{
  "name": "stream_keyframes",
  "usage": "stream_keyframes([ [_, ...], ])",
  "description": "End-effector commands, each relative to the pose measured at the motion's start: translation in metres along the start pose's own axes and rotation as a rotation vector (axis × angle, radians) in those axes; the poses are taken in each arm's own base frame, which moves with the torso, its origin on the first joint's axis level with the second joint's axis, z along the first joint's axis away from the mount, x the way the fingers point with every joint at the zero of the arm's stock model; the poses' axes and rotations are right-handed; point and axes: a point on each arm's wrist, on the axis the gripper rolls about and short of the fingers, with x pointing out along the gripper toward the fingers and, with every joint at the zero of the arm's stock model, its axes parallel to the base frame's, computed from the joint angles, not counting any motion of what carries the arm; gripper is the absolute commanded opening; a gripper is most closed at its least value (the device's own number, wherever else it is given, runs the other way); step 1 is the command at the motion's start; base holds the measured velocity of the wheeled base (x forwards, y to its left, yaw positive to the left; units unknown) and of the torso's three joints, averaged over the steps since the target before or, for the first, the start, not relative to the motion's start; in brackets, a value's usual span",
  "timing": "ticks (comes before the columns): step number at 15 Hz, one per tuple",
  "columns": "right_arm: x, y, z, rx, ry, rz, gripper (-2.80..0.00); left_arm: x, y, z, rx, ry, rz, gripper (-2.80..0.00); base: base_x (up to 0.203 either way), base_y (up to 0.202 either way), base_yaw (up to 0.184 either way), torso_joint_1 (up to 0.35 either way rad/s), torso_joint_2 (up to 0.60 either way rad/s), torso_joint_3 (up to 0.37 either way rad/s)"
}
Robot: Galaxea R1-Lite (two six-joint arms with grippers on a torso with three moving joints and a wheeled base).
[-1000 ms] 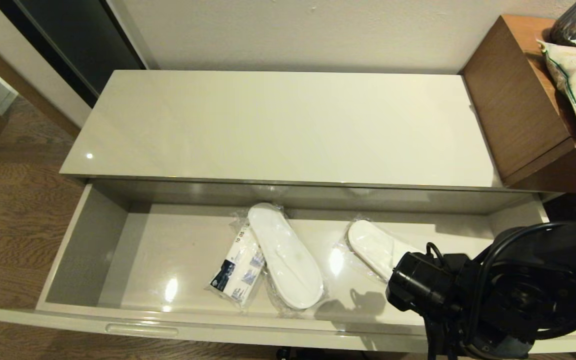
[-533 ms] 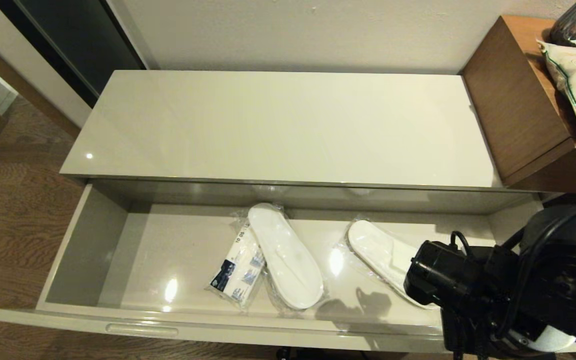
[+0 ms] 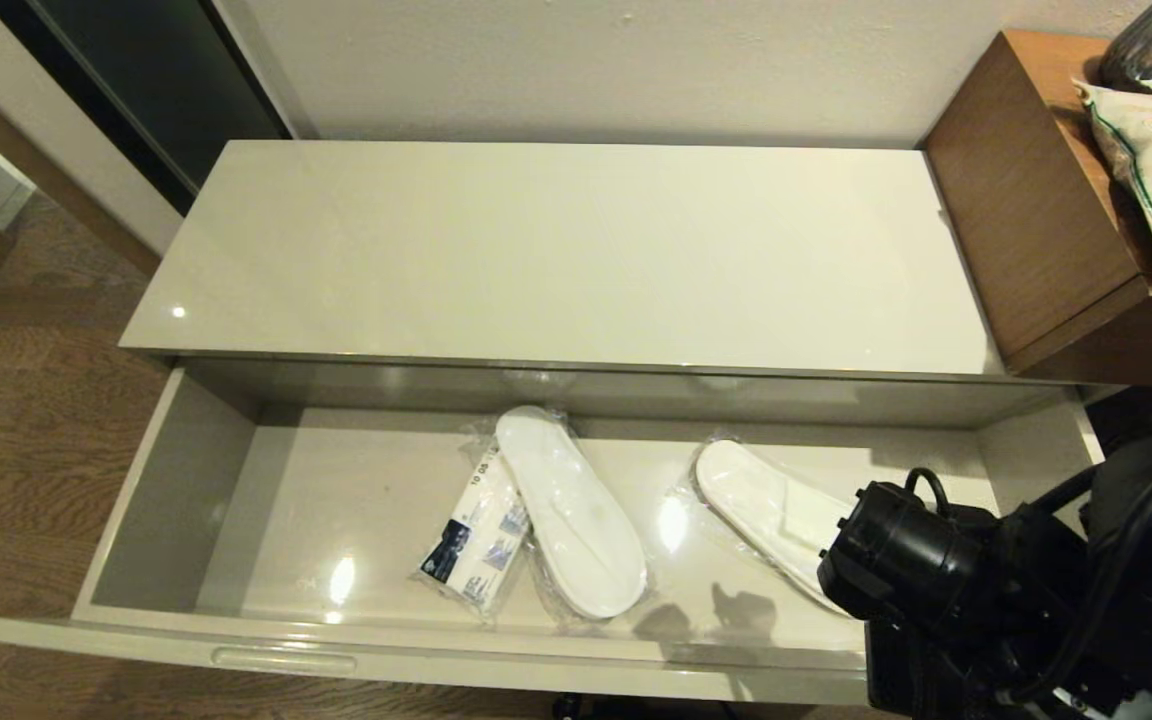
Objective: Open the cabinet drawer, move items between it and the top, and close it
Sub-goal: Close the drawer
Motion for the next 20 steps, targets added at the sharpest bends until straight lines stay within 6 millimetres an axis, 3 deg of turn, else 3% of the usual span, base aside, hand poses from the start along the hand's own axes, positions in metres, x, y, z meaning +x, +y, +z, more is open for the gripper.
stream_keyframes([
  [1, 0.009, -0.003, -0.007, -0.006, 0.009, -0.005, -2.80, 0.000, 0.000, 0.000, 0.000, 0.001, 0.001, -2.80, 0.000, 0.000, 0.000, 0.000, 0.00, 0.000],
  [4, 0.012, -0.005, -0.027, -0.073, 0.016, 0.012, -2.80, 0.000, 0.000, 0.000, 0.000, 0.000, 0.000, -2.80, 0.000, 0.000, 0.000, 0.000, 0.00, 0.000],
  [8, 0.000, -0.002, -0.049, -0.154, -0.002, 0.078, -2.80, 0.000, 0.000, 0.000, 0.000, 0.000, 0.000, -2.80, 0.000, 0.000, 0.000, 0.000, 0.00, 0.000],
  [13, 0.040, 0.022, -0.060, -0.166, 0.023, 0.060, -2.80, 0.000, 0.000, 0.000, 0.000, 0.000, 0.000, -2.80, 0.000, 0.000, 0.000, 0.000, 0.00, 0.000],
  [16, 0.059, 0.038, -0.063, -0.166, 0.010, 0.057, -2.80, 0.000, 0.000, 0.000, 0.000, 0.001, 0.000, -2.80, 0.000, 0.000, 0.000, 0.000, 0.00, 0.000],
  [20, 0.045, 0.046, -0.048, -0.136, -0.029, 0.115, -2.80, 0.000, 0.000, 0.000, 0.000, 0.000, 0.000, -2.80, 0.000, 0.000, 0.000, 0.000, 0.00, 0.000],
])
